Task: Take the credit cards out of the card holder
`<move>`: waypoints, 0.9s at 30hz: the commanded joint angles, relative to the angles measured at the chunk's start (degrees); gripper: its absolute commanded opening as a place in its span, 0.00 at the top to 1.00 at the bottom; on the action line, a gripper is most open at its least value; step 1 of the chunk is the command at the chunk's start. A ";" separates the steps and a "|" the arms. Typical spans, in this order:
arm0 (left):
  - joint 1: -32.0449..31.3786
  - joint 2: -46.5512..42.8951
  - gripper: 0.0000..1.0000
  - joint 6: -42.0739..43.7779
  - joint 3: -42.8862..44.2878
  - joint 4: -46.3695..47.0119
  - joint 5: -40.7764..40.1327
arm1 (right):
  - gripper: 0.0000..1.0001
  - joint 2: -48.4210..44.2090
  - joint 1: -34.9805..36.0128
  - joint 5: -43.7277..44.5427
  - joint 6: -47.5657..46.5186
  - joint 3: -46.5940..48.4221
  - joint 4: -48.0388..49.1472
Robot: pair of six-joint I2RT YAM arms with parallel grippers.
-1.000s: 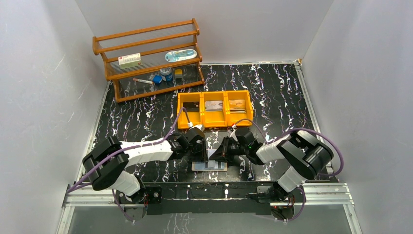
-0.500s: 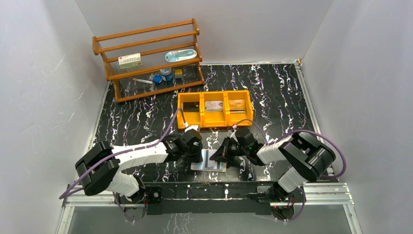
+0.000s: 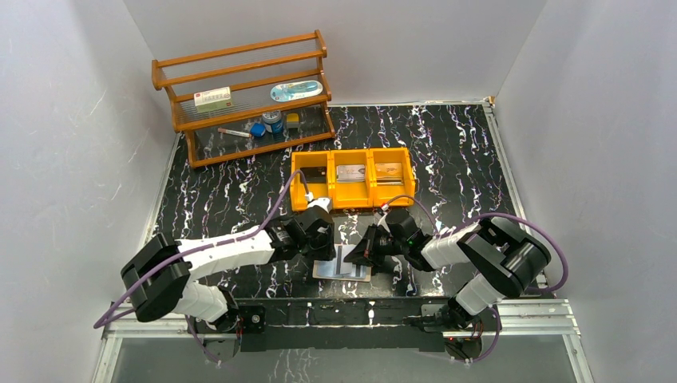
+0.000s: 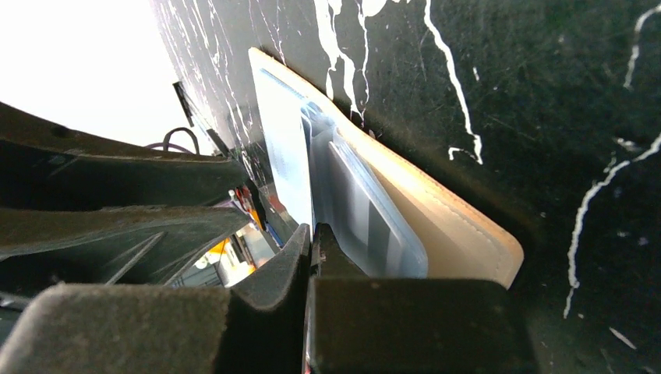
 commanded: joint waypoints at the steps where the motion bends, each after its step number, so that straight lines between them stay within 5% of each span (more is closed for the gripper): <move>1: -0.11 3.71 0.71 -1.82 -3.27 -0.06 0.81 | 0.95 -1.59 0.13 1.11 -0.30 -0.76 -0.39; 13: -0.47 2.82 0.73 -5.24 -8.16 -2.12 -0.01 | 0.79 -5.01 0.14 1.94 -1.74 0.57 -5.82; 17: -0.47 2.50 0.73 -5.38 -7.99 -2.77 -0.50 | 0.93 -5.68 0.14 0.94 -2.49 3.13 -6.57; 27: -0.45 1.03 0.74 -5.86 -6.38 -5.26 -3.23 | 0.97 -15.79 0.14 10.43 -8.72 6.65 -26.03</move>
